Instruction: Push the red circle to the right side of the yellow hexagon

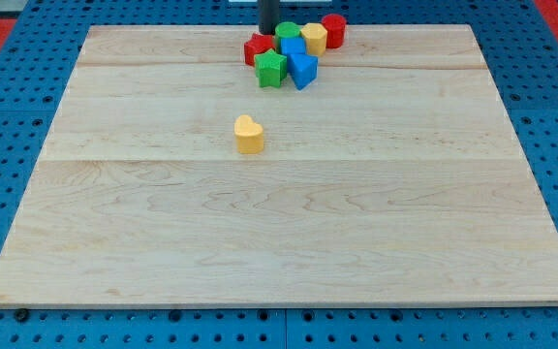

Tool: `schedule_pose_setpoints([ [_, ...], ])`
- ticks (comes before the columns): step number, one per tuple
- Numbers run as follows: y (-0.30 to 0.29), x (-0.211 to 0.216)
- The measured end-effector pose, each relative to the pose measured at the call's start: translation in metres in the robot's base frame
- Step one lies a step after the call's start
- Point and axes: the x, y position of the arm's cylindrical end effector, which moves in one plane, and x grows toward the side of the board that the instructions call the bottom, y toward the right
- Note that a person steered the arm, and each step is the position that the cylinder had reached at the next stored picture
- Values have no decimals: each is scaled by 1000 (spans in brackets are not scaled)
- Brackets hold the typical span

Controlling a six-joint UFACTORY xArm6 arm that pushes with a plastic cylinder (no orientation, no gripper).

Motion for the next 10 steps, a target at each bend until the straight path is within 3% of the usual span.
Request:
schedule_pose_setpoints([
  [1, 15, 13],
  [3, -4, -13],
  [7, 61, -13],
  [9, 91, 29],
  [10, 92, 31],
])
